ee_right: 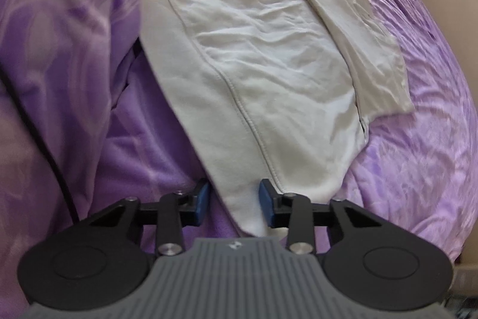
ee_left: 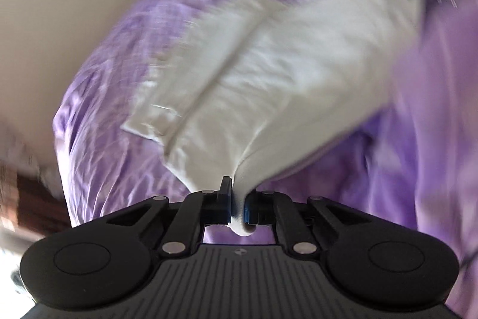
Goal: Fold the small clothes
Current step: 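Grasp the white sweatshirt hem with both grippers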
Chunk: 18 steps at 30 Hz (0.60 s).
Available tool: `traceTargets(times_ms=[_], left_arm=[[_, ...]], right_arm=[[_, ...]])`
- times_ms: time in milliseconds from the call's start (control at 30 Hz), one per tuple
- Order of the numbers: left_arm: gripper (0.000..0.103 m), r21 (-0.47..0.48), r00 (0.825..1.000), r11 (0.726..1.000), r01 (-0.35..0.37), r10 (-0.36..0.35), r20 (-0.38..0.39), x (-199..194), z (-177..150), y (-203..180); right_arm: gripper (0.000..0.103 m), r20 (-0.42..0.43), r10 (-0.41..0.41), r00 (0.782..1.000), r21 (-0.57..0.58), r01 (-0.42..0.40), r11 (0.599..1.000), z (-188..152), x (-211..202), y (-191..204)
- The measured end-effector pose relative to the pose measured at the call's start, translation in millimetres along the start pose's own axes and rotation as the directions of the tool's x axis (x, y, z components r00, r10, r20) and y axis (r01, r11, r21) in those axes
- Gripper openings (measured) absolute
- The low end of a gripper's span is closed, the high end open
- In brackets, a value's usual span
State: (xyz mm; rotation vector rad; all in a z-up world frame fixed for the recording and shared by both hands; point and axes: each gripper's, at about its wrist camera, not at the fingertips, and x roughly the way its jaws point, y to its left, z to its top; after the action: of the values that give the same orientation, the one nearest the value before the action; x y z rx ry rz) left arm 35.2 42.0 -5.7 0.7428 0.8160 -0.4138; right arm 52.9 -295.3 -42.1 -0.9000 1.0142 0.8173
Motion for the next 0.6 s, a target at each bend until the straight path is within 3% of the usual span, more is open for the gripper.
traceTargets(times_ms=[200, 267, 433, 500, 600], left_arm=[[0.007, -0.204, 0.996, 0.979, -0.007, 0.024, 0.084, -16, 20, 30], [0.007, -0.230, 0.996, 0.973, -0.007, 0.027, 0.082, -16, 24, 34], [0.007, -0.220, 0.995, 0.975, -0.036, 0.055, 0.080, -23, 28, 31], [0.007, -0.225, 0.995, 0.973, -0.045, 0.064, 0.078, -25, 28, 31], [0.007, -0.237, 0.995, 0.970, -0.047, 0.066, 0.074, -23, 29, 35]], right_arm=[[0.031, 0.042, -0.037, 0.998, 0.111, 0.032, 0.993, 1, 2, -1], [0.031, 0.066, -0.047, 0.997, 0.164, 0.035, 0.986, 2, 3, -2], [0.029, 0.059, -0.132, 0.989, 0.109, 0.125, 0.986, 2, 5, 9], [0.014, 0.068, -0.174, 0.982, 0.158, 0.162, 0.974, -2, -1, 1], [0.005, 0.076, -0.218, 0.973, 0.253, 0.192, 0.948, -8, -9, -14]])
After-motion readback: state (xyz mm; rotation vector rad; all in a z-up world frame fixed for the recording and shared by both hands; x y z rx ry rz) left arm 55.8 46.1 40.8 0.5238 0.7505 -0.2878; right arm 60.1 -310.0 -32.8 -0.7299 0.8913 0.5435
